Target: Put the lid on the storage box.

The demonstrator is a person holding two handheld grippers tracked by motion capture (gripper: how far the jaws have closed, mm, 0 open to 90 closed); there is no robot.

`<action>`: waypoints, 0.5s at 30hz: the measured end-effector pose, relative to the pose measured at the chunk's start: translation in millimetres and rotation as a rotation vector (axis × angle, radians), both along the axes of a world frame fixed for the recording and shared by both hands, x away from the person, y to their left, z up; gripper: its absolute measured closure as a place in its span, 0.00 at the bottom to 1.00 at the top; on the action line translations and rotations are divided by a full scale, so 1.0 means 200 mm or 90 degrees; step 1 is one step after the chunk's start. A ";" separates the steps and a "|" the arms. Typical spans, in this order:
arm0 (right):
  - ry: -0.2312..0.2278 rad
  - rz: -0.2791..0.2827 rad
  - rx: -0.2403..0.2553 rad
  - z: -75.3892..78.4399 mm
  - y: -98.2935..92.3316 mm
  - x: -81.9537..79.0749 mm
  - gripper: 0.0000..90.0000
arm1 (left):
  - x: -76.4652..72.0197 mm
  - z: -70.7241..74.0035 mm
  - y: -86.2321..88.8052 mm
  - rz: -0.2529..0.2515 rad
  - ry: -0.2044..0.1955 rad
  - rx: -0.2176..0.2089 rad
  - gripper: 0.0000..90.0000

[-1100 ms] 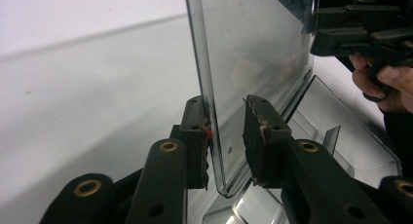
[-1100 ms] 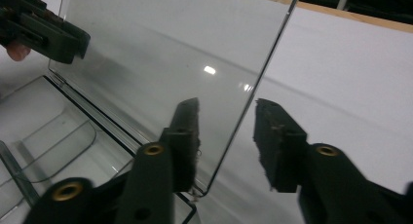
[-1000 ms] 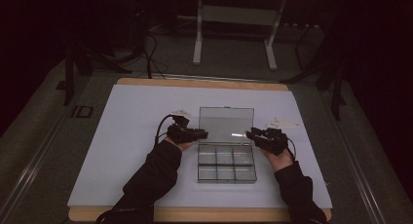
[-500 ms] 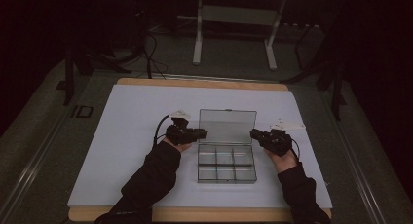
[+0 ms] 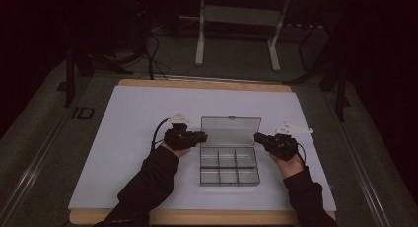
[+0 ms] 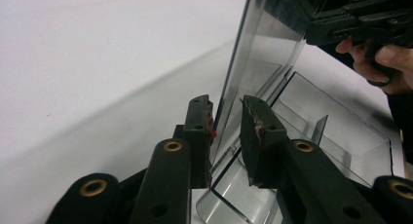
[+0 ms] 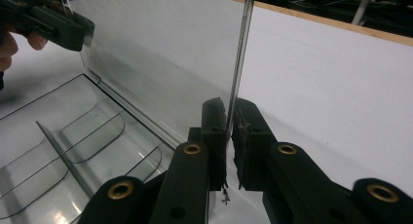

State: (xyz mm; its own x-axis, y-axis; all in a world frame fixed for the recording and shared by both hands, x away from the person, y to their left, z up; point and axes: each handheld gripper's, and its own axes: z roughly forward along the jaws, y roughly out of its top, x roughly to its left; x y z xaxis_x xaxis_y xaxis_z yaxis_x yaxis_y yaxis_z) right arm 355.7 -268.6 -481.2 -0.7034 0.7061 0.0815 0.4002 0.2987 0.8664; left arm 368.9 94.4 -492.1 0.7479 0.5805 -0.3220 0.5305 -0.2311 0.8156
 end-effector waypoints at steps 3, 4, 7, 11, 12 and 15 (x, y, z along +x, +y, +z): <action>-0.007 0.005 -0.004 0.00 0.00 -0.02 0.93 | -0.01 0.00 0.00 -0.003 -0.004 0.004 0.86; -0.008 0.006 -0.005 0.01 -0.01 -0.02 0.93 | -0.02 0.01 0.00 -0.002 -0.008 0.007 0.86; -0.010 0.009 -0.007 0.01 -0.01 -0.03 0.94 | -0.03 0.01 0.01 -0.002 -0.014 0.011 0.85; -0.015 0.015 -0.008 0.01 -0.01 -0.04 0.94 | -0.05 0.02 0.01 -0.002 -0.023 0.021 0.85; -0.015 0.015 -0.008 0.01 -0.01 -0.04 0.94 | -0.05 0.02 0.01 0.002 -0.019 0.020 0.85; -0.021 0.021 -0.008 0.01 -0.02 -0.05 0.94 | -0.06 0.01 0.03 0.003 -0.011 0.018 0.87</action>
